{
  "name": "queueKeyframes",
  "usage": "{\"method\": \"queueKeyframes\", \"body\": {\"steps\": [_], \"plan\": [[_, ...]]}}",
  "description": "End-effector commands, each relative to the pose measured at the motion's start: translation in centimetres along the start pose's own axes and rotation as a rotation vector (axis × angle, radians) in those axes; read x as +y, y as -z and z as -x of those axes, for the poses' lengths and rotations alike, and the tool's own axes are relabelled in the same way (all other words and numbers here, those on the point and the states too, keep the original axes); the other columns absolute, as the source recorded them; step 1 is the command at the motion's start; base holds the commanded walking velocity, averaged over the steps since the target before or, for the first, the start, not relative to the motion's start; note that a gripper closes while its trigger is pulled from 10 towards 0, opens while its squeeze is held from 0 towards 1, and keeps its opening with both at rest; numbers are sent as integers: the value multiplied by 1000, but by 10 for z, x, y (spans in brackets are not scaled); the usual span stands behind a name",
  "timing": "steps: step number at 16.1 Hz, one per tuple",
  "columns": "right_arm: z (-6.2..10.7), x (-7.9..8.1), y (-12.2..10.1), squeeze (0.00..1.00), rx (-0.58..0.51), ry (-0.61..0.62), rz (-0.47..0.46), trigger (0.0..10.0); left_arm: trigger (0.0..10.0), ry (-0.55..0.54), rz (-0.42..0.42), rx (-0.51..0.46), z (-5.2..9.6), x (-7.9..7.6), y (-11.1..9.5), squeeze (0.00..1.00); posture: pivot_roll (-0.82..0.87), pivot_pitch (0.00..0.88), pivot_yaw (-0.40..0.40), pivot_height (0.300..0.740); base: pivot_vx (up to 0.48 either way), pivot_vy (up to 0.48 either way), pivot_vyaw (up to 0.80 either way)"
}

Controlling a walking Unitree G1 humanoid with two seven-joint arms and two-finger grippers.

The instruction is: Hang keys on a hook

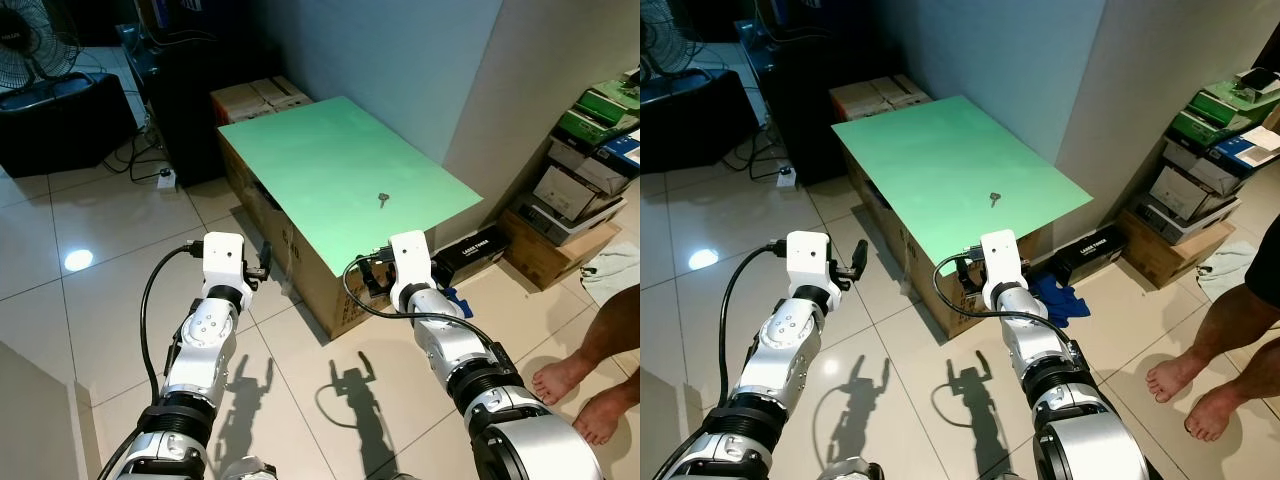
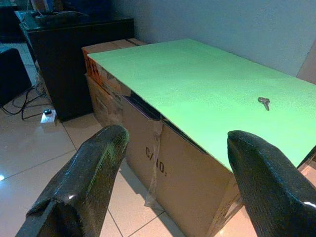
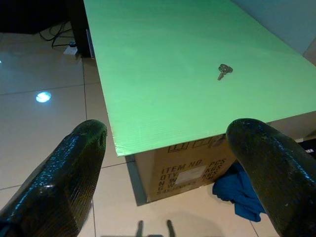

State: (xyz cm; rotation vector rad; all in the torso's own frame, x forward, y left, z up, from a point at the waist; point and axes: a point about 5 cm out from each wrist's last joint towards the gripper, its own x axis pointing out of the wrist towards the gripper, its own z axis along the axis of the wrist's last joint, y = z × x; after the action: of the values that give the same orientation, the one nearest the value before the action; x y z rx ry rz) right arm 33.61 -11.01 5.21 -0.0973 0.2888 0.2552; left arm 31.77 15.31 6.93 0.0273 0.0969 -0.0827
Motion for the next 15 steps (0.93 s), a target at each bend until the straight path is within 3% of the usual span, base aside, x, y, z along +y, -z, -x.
{"method": "queueKeyframes", "body": {"steps": [1, 12, 15], "plan": [[0, 0, -1, 0, 3, 0, 2, 10000, 10000, 7, -10, -5, -2, -2, -2, 0, -21, 0, 8, 740, 0, 0, 0], [1, -1, 1, 0, 3, 2, 1, 10000, 10000, 8, -33, -8, -2, -3, -3, 0, -27, 0, 13, 740, 0, 0, 0], [1, -1, -2, 0, -23, -5, -9, 10000, 10000, 35, -10, -12, -2, -7, -3, 0, -31, 0, 15, 740, 420, 94, 0]]}}
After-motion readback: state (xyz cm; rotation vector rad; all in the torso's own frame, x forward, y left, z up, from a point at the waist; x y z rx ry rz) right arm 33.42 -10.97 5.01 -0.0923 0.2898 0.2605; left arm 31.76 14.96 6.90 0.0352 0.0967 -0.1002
